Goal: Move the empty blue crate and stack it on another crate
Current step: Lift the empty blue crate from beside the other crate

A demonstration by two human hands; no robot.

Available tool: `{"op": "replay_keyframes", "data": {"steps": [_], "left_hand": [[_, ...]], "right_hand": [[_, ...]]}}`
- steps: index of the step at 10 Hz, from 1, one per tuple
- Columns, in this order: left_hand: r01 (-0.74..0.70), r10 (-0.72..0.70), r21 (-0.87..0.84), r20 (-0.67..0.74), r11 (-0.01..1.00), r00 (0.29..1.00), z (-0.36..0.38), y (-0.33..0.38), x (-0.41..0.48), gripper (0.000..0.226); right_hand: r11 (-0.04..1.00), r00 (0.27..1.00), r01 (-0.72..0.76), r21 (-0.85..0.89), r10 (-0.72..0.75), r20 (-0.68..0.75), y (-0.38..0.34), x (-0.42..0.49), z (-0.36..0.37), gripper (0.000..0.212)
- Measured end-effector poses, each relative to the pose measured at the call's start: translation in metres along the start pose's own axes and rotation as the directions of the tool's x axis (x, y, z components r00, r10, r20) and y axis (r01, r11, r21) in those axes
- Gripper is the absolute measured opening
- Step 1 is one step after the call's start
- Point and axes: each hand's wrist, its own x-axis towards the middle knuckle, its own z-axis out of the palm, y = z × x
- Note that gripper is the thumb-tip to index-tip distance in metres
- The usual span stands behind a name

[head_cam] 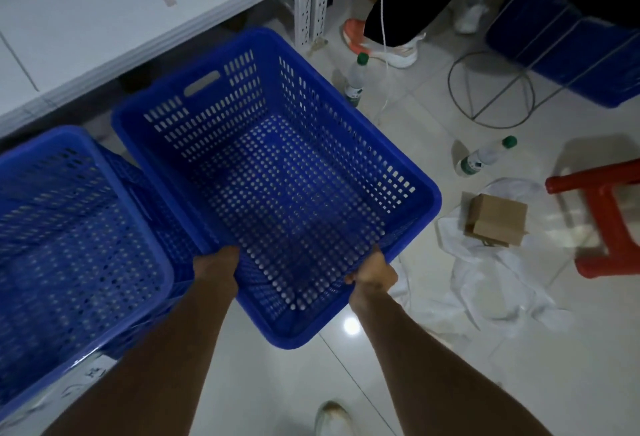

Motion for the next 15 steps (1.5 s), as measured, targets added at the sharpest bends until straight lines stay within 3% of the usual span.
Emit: {"op": "replay_keyframes", "data": {"steps": [1,2,3,5,7,10,13,15], "left_hand": [[-0.04,0.039,0.076,0.008,0.996,0.999,0.001,0.005,0.005,0.05],[-0.082,0.083,0.061,-0.007,0.995,0.997,0.001,0.003,0.019,0.056],[-0.16,0.163,0.036,-0.101,0.986,0.981,0.002,0.006,-0.004,0.052],[-0.332,0.376,0.198,-0.249,0.922,0.893,0.006,-0.003,-0.04,0.044],[-0.413,0.511,0.356,-0.248,0.838,0.823,-0.011,-0.004,-0.074,0.032],[-0.457,0.521,0.267,-0.266,0.849,0.811,-0.028,0.024,-0.129,0.028],[-0.487,0.524,0.195,-0.286,0.851,0.802,-0.064,0.057,-0.192,0.038],[-0.491,0.513,0.151,-0.303,0.858,0.803,-0.102,0.073,-0.216,0.038]], "right_hand": [[1.0,1.0,0.002,-0.006,-0.002,-0.002,-0.001,-0.006,-0.006,0.026],[1.0,1.0,0.008,-0.015,-0.007,0.001,-0.008,-0.017,-0.012,0.025],[0.999,0.999,0.029,-0.014,-0.029,0.021,-0.013,-0.018,-0.012,0.028],[1.0,1.0,-0.021,-0.011,0.022,0.011,-0.025,-0.029,-0.026,0.015],[0.997,0.998,-0.067,-0.024,0.067,-0.01,-0.022,-0.051,-0.047,0.019],[0.999,1.0,0.001,0.05,-0.003,0.031,-0.059,-0.103,-0.057,0.011],[0.996,0.996,0.047,0.072,-0.052,0.069,-0.105,-0.181,-0.062,0.026],[0.994,0.988,0.083,0.065,-0.09,0.122,-0.111,-0.221,-0.058,0.015]]}}
